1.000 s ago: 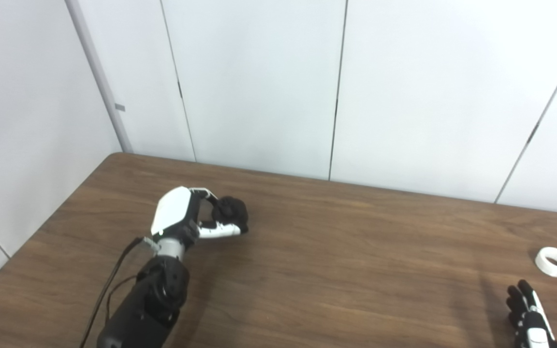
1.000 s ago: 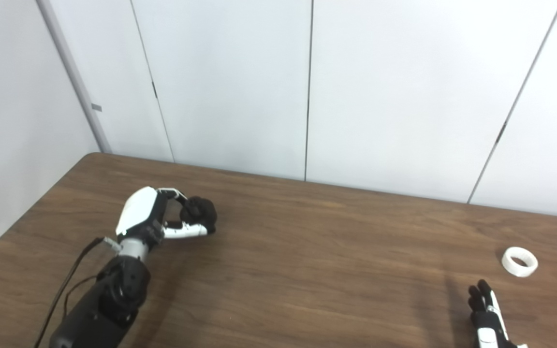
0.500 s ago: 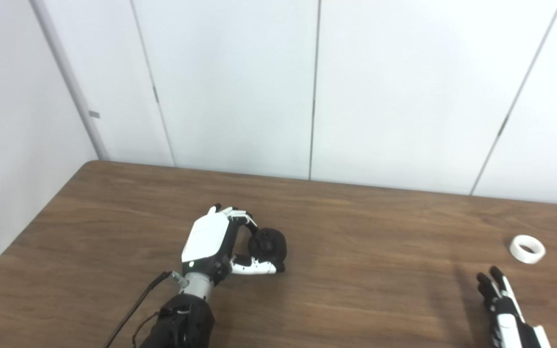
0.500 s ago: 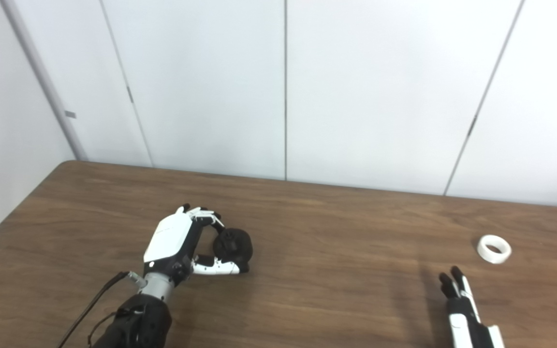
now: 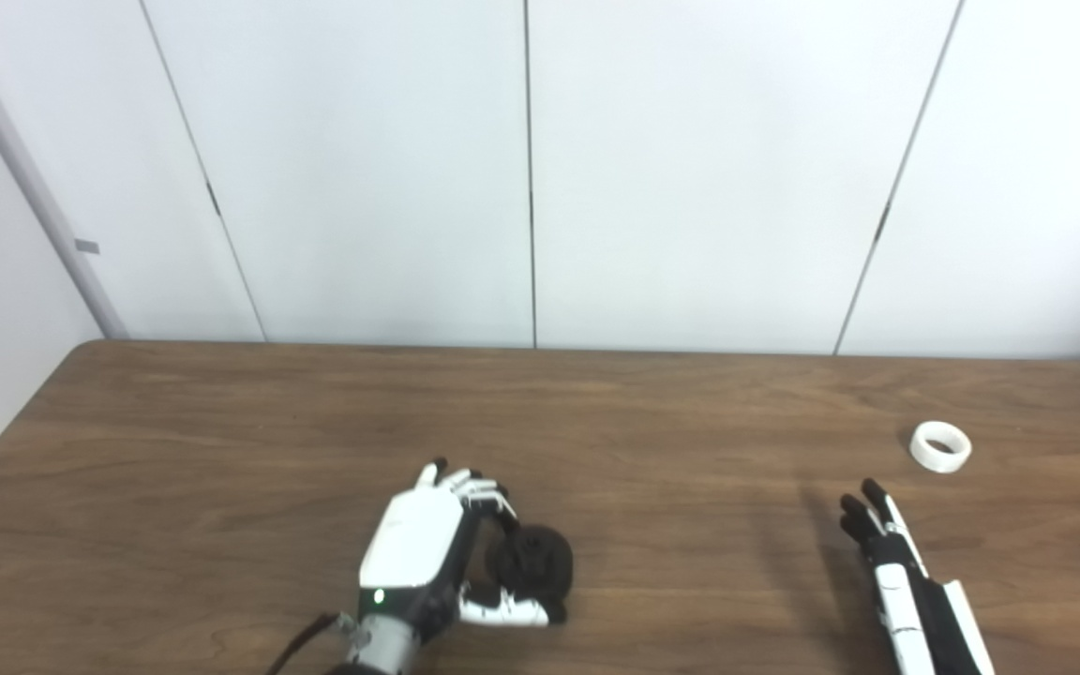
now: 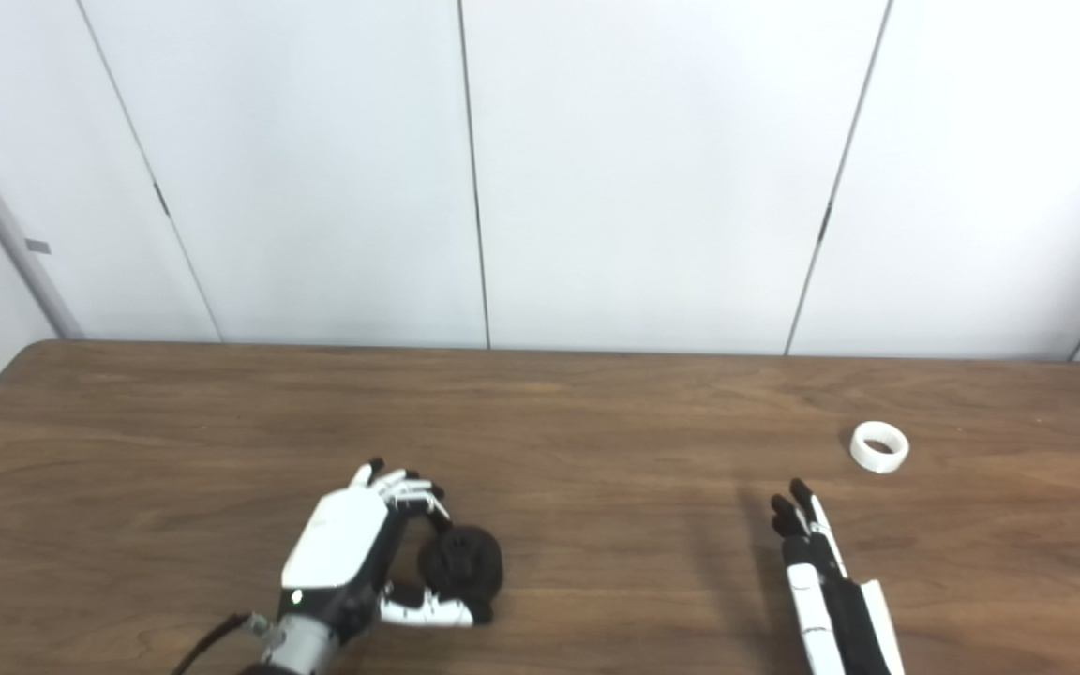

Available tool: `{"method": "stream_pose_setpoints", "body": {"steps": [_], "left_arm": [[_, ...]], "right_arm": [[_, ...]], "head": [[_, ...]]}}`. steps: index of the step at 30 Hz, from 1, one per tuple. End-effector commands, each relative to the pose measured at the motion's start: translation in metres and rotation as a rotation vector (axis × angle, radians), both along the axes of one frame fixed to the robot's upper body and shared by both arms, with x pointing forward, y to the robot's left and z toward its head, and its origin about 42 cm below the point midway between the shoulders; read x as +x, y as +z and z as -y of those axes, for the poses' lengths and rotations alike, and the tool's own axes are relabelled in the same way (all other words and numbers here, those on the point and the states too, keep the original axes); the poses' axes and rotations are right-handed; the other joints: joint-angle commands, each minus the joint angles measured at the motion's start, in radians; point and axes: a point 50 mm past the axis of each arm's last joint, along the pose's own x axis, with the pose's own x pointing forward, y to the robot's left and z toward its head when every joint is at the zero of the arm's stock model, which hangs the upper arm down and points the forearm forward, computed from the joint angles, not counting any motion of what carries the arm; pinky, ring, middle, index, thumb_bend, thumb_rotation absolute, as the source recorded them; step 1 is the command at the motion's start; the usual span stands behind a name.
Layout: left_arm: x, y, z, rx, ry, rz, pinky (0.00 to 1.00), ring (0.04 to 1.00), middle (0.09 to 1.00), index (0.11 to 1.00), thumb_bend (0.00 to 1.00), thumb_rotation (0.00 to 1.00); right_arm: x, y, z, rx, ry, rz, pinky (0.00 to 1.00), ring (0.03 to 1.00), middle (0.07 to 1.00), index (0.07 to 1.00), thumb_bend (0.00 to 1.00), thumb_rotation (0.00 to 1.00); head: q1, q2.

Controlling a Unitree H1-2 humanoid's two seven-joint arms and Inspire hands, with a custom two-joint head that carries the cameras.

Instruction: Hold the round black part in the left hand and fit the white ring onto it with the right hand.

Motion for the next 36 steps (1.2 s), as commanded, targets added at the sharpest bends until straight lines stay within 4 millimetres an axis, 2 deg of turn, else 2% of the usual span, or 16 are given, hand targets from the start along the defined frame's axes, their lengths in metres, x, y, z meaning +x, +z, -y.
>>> {"method": "stream_pose_setpoints", "body": {"steps": [1,12,24,28,31,36], "left_arm": [[0.0,0.017,0.009,-0.001,-0.042,0.076,1.0,0.887,0.785,0.484,0.52,0.06],[-0.024,-0.01,0.033,-0.02,-0.069,0.024,1.0,0.883,0.788,0.484,0.53,0.06],[-0.035,-0.018,0.033,-0.018,-0.075,0.029,1.0,0.884,0.789,0.484,0.52,0.06],[-0.036,-0.02,0.029,-0.019,-0.073,0.04,1.0,0.877,0.78,0.484,0.52,0.06],[-0.036,-0.021,0.027,-0.02,-0.073,0.037,1.0,0.878,0.779,0.484,0.52,0.06],[-0.034,-0.018,0.022,-0.009,-0.072,0.032,1.0,0.878,0.78,0.484,0.52,0.06]], "right_arm": [[0.001,0.006,-0.012,0.023,0.026,0.02,1.0,0.933,0.921,0.958,0.51,1.0],[0.002,0.012,-0.014,0.015,0.025,0.022,1.0,0.932,0.918,0.958,0.55,1.0],[0.003,0.023,-0.011,-0.043,0.003,0.028,1.0,0.931,0.911,0.947,0.51,1.0],[0.005,0.029,-0.009,-0.097,-0.026,0.027,0.92,0.914,0.905,0.921,0.53,0.9],[0.008,0.033,-0.007,-0.12,-0.05,0.027,0.9,0.907,0.9,0.901,0.56,0.82],[0.02,0.05,0.004,-0.223,-0.084,0.057,0.85,0.887,0.897,0.881,0.59,0.65]], "head": [[-0.009,0.007],[-0.048,0.039],[-0.079,0.077],[-0.086,0.085],[-0.096,0.09],[-0.138,0.106]]}}
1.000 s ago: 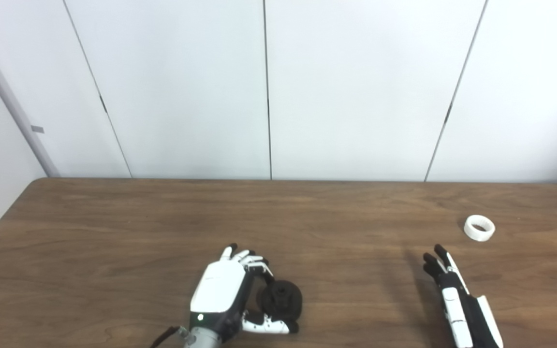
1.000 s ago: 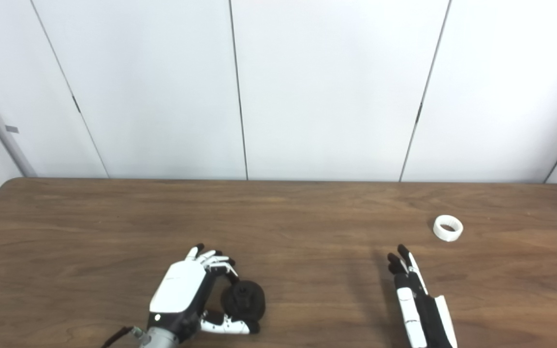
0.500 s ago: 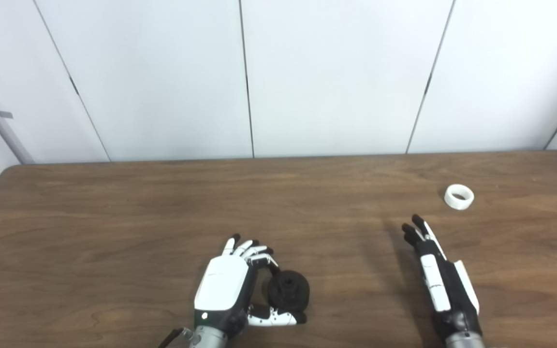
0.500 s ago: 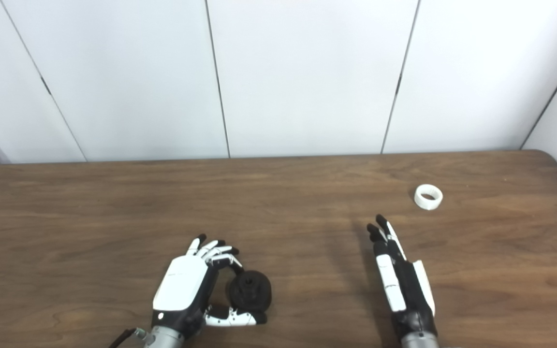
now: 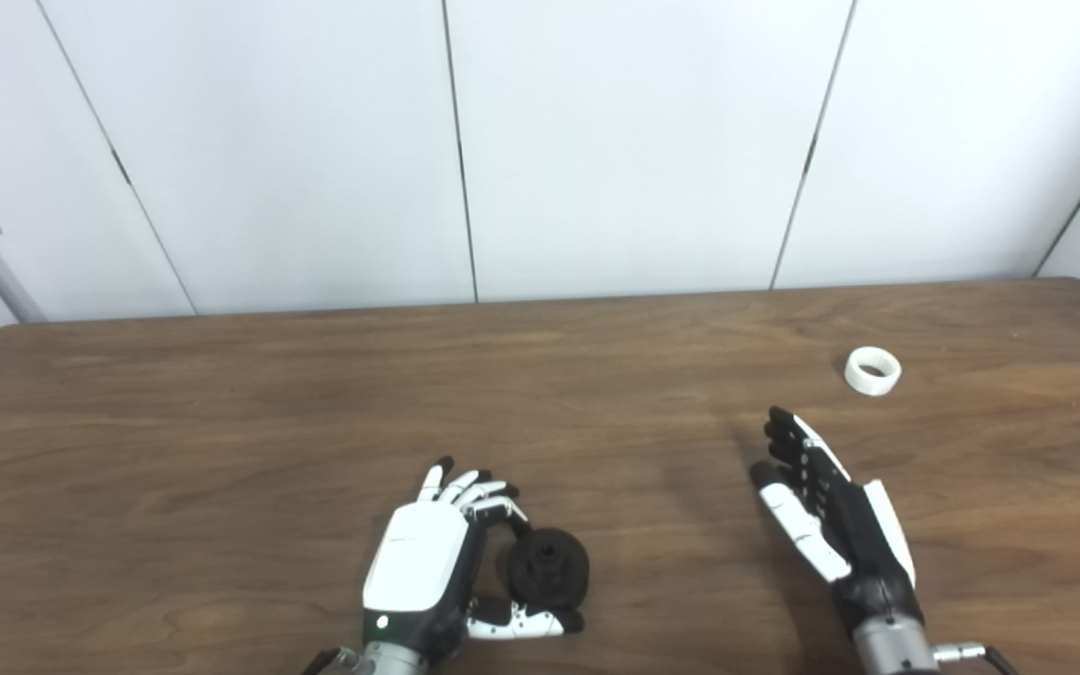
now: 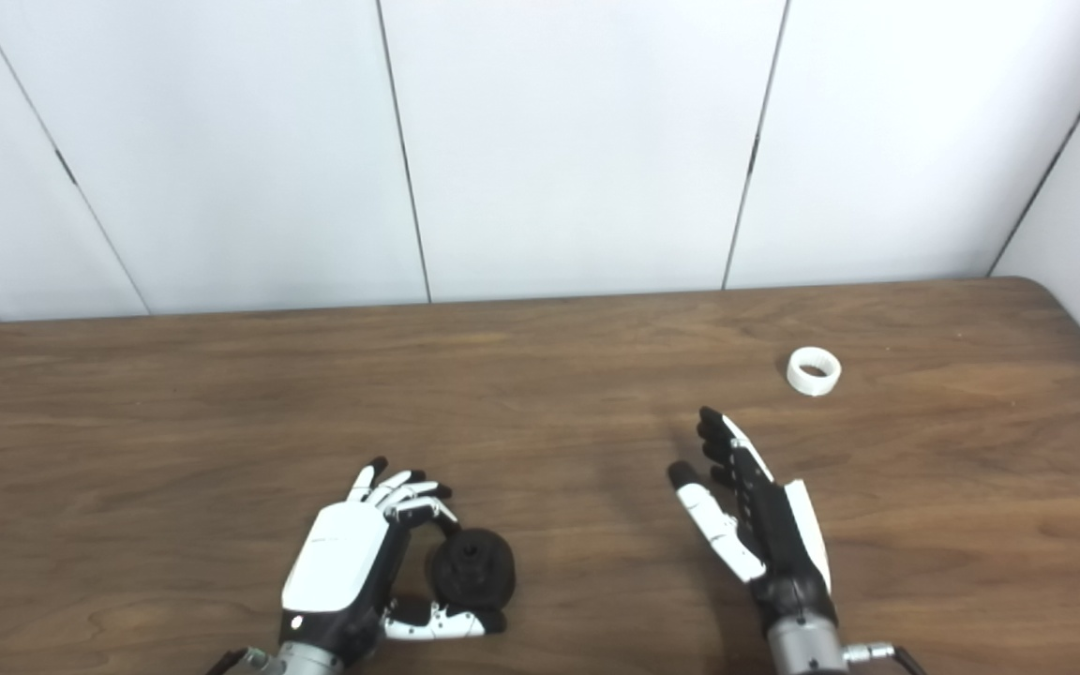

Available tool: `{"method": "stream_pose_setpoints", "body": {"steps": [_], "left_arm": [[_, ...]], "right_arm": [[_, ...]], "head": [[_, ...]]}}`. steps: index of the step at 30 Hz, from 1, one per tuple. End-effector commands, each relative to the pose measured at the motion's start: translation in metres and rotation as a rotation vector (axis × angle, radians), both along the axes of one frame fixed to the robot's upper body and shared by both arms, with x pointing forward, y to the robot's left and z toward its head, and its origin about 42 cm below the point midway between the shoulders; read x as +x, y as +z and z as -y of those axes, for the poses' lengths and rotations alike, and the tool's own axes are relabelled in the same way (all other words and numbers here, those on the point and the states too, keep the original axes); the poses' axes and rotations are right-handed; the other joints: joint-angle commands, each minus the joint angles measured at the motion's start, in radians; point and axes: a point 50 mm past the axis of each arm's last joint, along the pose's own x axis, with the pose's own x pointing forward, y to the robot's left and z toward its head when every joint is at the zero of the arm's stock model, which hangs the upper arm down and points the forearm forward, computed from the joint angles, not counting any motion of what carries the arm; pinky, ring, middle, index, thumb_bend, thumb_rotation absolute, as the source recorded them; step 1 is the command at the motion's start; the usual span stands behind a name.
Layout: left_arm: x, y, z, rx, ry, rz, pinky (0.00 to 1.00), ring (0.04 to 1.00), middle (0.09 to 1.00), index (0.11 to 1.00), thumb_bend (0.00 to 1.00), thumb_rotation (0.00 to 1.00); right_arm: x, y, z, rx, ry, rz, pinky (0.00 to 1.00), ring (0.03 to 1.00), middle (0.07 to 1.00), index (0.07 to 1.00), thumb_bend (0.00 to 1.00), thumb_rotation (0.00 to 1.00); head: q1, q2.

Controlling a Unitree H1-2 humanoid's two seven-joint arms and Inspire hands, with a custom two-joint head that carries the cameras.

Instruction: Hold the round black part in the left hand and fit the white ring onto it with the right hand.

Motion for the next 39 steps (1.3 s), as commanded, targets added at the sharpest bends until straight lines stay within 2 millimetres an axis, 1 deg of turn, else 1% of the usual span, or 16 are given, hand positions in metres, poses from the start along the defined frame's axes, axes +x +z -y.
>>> {"method": "stream_pose_setpoints", "body": {"steps": [1,6,9,12,17,18,20,22,24,28,32,36,39], "left_arm": [[0.0,-0.001,-0.009,0.031,0.011,-0.003,1.0,0.88,0.782,0.484,0.52,0.06],[0.001,0.0,-0.016,0.025,0.013,-0.007,1.0,0.883,0.784,0.484,0.52,0.06],[0.0,-0.001,-0.021,0.029,0.013,-0.008,1.0,0.88,0.782,0.484,0.52,0.06],[-0.001,-0.001,-0.026,0.032,0.014,-0.014,1.0,0.877,0.78,0.484,0.52,0.06],[0.0,-0.001,-0.031,0.041,0.02,-0.022,1.0,0.878,0.778,0.484,0.52,0.06],[0.0,0.0,-0.032,0.042,0.021,-0.022,1.0,0.878,0.777,0.484,0.52,0.06],[0.0,-0.001,-0.034,0.036,0.021,-0.019,1.0,0.873,0.775,0.484,0.52,0.05],[0.0,-0.001,-0.035,0.034,0.022,-0.02,1.0,0.871,0.774,0.484,0.52,0.05],[0.0,-0.001,-0.036,0.034,0.021,-0.02,1.0,0.869,0.773,0.484,0.52,0.05],[0.0,-0.002,-0.038,0.037,0.015,-0.011,1.0,0.863,0.769,0.484,0.52,0.05],[0.0,-0.002,-0.038,0.042,0.019,-0.016,1.0,0.861,0.769,0.484,0.52,0.05],[0.0,-0.003,-0.039,0.05,0.012,-0.015,1.0,0.862,0.77,0.484,0.52,0.06],[0.0,-0.003,-0.04,0.046,0.01,-0.015,1.0,0.863,0.772,0.484,0.52,0.06]], "right_arm": [[0.012,0.029,0.007,-0.073,-0.012,0.108,0.84,0.884,0.897,0.877,0.6,0.63],[0.027,0.051,0.022,-0.188,-0.056,0.121,0.86,0.875,0.877,0.838,0.67,0.49],[0.034,0.062,0.029,-0.284,-0.067,0.112,0.86,0.887,0.894,0.821,0.7,0.45],[0.041,0.072,0.034,-0.351,-0.078,0.099,0.86,0.9,0.918,0.812,0.74,0.41],[0.054,0.083,0.041,-0.465,-0.093,0.095,0.9,0.939,0.936,0.803,0.76,0.4],[0.058,0.086,0.044,-0.487,-0.098,0.099,0.9,0.946,0.935,0.796,0.76,0.39],[0.067,0.091,0.049,-0.519,-0.114,0.099,0.96,0.984,0.945,0.781,0.78,0.35],[0.074,0.095,0.054,-0.552,-0.127,0.097,0.97,0.995,0.949,0.774,0.79,0.34],[0.083,0.098,0.061,-0.579,-0.137,0.092,0.97,0.999,0.966,0.76,0.81,0.34],[0.099,0.102,0.074,-0.618,-0.158,0.063,1.0,1.0,0.99,0.75,0.83,0.33],[0.114,0.105,0.087,-0.66,-0.164,0.023,1.0,1.0,1.0,0.756,0.83,0.31],[0.131,0.107,0.1,-0.675,-0.201,-0.013,1.0,1.0,1.0,0.752,0.85,0.29],[0.14,0.106,0.107,-0.681,-0.225,-0.035,1.0,1.0,1.0,0.75,0.86,0.28]], "head": [[-0.005,0.003],[-0.048,0.004],[-0.078,0.002],[-0.127,0.0],[-0.175,-0.004],[-0.187,-0.006],[-0.197,-0.008],[-0.206,-0.009],[-0.221,-0.012],[-0.223,-0.013],[-0.234,-0.017],[-0.242,-0.019],[-0.253,-0.02]]}}
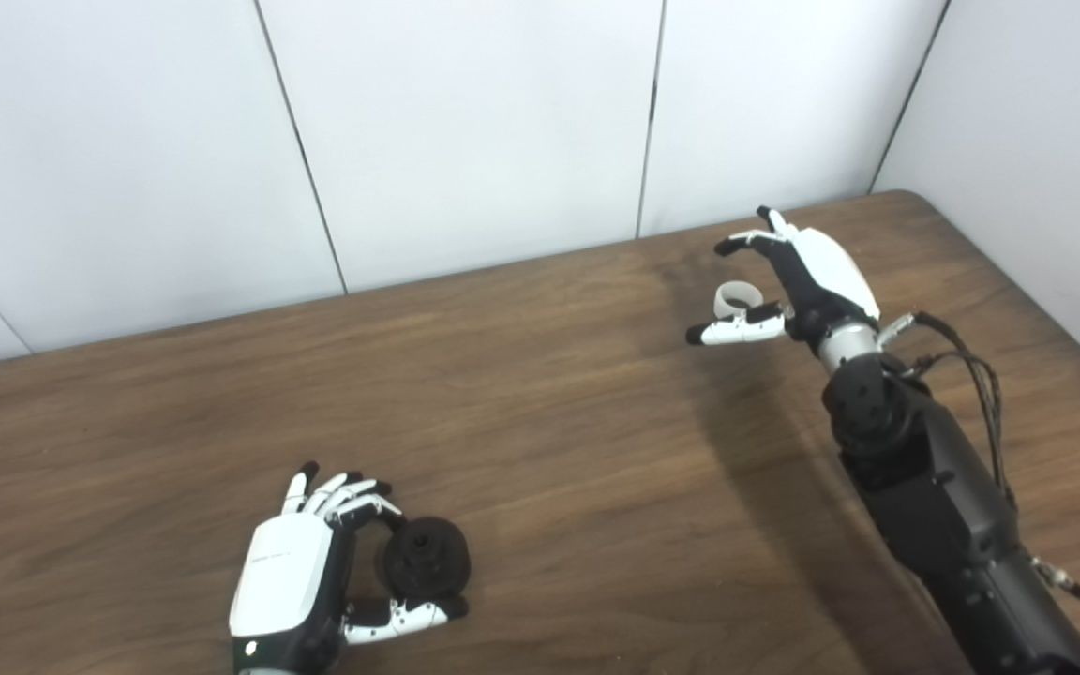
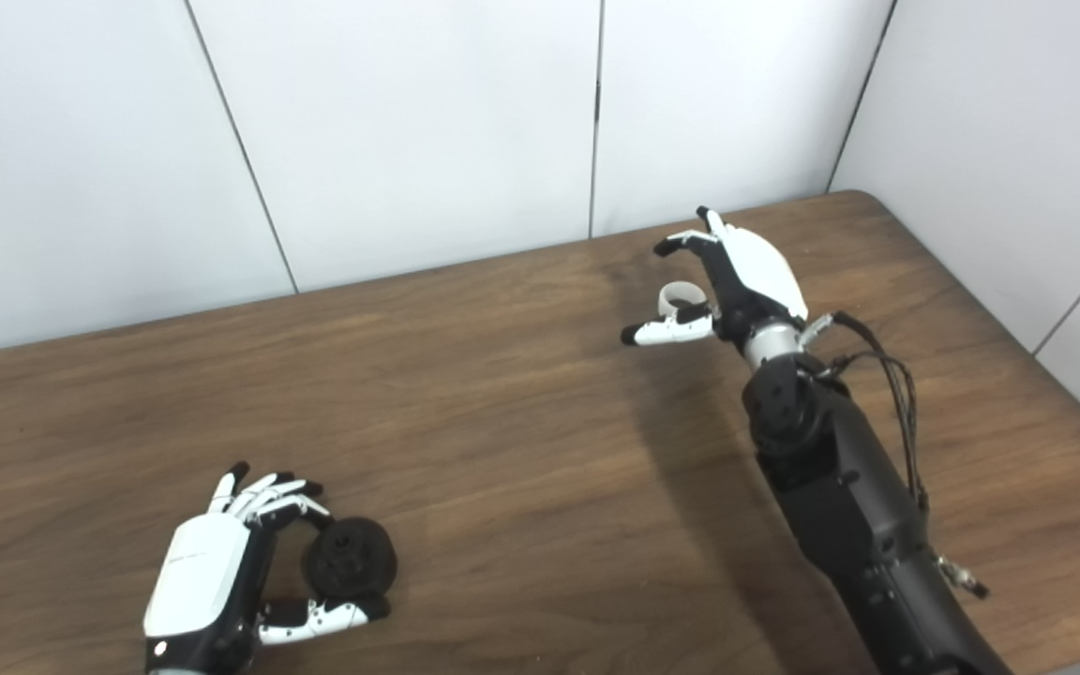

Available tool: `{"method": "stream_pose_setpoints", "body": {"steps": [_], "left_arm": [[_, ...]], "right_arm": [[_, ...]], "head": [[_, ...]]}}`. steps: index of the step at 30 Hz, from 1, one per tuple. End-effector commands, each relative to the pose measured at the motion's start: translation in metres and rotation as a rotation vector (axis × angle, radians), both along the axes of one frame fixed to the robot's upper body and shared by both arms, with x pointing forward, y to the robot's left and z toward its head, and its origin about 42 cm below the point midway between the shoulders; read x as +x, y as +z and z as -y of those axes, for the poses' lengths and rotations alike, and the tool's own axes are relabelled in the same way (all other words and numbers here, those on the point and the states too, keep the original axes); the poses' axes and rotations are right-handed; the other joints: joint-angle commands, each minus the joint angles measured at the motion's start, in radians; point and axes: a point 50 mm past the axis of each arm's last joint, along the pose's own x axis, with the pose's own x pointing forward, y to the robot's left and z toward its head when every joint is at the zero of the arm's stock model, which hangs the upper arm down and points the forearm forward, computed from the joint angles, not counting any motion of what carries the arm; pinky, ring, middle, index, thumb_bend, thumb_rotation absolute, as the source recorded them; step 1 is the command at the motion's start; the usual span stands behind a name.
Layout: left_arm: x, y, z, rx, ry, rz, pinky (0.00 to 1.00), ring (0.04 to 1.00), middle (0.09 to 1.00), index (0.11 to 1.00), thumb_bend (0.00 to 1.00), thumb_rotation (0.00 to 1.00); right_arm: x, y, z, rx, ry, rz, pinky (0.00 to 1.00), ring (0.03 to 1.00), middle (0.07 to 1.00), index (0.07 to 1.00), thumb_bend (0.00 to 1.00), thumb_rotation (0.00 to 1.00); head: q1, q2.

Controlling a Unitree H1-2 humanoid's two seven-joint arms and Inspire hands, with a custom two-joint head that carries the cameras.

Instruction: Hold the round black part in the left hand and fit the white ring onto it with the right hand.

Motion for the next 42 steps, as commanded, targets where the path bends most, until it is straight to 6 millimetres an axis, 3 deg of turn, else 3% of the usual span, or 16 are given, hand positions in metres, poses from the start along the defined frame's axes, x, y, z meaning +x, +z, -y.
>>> {"method": "stream_pose_setpoints", "body": {"steps": [1,15,42], "left_arm": [[-0.003,-0.002,-0.01,0.031,0.011,-0.009,1.0,0.863,0.772,0.484,0.52,0.06],[0.0,0.001,-0.017,0.029,0.016,-0.007,1.0,0.857,0.765,0.484,0.52,0.05],[0.003,0.004,-0.017,0.024,0.017,0.0,1.0,0.856,0.76,0.483,0.52,0.05]], "right_arm": [[0.013,0.027,0.008,-0.034,-0.036,0.08,1.0,1.0,1.0,0.75,0.86,0.28],[0.044,0.024,0.025,-0.087,-0.085,-0.049,1.0,1.0,0.994,0.758,0.87,0.33],[0.058,0.012,0.028,-0.135,-0.075,-0.149,0.99,1.0,0.905,0.702,0.84,0.32]], "head": [[-0.011,0.0],[-0.075,-0.005],[-0.072,-0.005]]}}
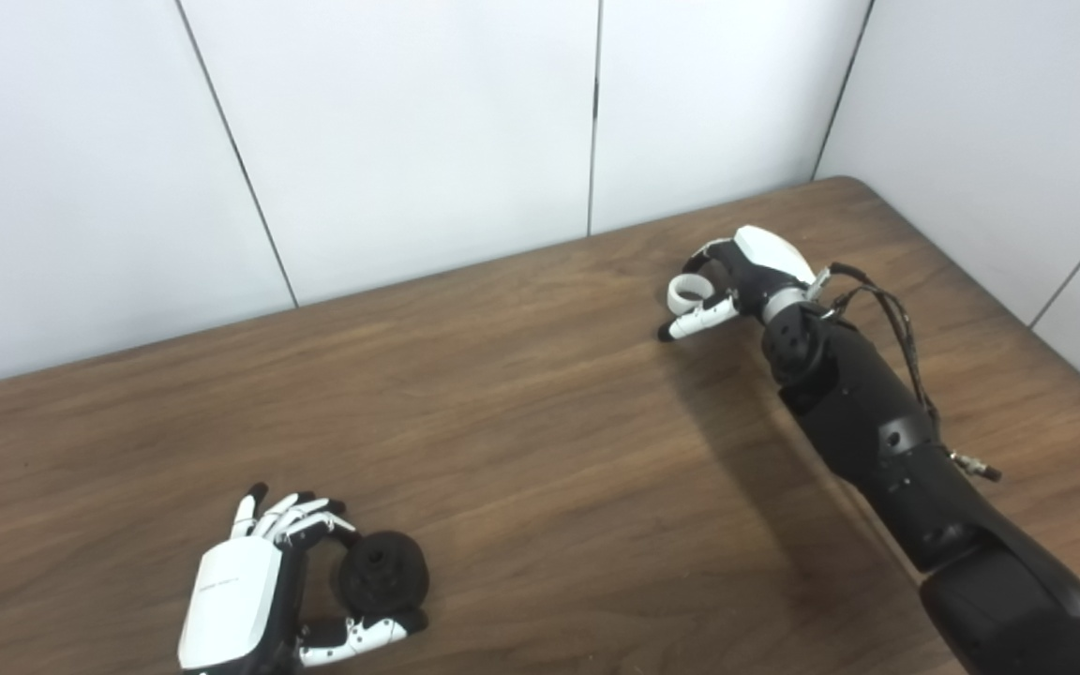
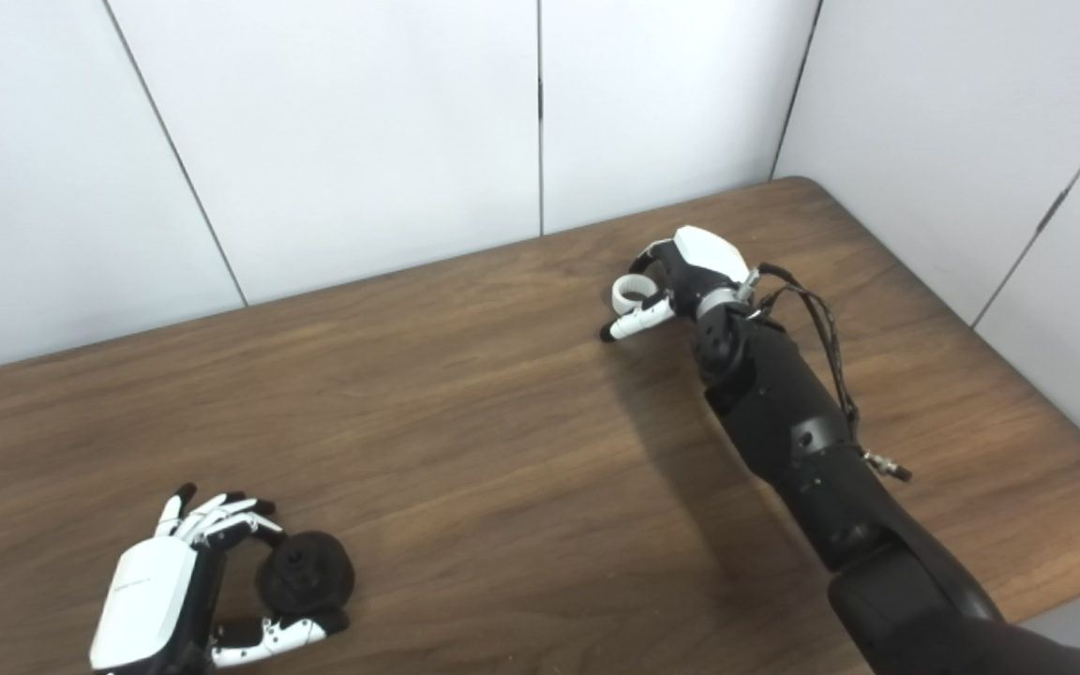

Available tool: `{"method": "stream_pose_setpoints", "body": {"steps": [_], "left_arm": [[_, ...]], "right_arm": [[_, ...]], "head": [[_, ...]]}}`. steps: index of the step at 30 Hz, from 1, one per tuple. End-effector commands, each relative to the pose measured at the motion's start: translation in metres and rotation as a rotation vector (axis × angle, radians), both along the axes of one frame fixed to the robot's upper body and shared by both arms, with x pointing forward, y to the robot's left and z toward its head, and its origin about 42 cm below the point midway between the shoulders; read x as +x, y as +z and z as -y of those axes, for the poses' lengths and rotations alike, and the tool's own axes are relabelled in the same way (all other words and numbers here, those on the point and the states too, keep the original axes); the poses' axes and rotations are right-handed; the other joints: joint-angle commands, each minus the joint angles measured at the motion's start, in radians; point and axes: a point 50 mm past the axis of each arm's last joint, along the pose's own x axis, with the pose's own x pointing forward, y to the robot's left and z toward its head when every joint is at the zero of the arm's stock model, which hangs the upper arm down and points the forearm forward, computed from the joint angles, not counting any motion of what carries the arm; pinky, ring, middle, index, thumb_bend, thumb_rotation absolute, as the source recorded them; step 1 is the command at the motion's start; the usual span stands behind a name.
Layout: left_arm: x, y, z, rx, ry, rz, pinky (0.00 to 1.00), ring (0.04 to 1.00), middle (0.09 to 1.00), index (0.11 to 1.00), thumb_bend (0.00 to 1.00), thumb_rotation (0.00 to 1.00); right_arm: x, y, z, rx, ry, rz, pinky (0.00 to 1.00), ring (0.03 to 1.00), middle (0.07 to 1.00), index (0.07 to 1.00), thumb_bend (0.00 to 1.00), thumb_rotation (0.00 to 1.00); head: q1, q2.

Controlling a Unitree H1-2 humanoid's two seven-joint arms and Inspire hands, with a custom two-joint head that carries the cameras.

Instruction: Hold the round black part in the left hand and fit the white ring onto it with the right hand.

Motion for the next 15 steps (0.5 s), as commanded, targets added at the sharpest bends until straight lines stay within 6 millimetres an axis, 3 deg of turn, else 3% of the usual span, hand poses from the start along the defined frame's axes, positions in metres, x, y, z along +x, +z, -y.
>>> {"method": "stream_pose_setpoints", "body": {"steps": [1,15], "left_arm": [[0.001,0.0036,-0.0091,0.028,0.014,0.01,1.0,0.856,0.76,0.483,0.52,0.05],[-0.0002,0.0047,-0.0079,0.034,0.014,0.004,1.0,0.853,0.761,0.484,0.52,0.05]], "right_arm": [[0.0105,0.0336,0.0058,-0.032,-0.005,0.085,0.99,1.0,0.907,0.701,0.84,0.32],[0.0126,0.0351,0.0088,-0.041,-0.002,0.073,0.96,0.969,0.878,0.687,0.83,0.32]], "head": [[-0.001,0.002],[0.006,0.008]]}}
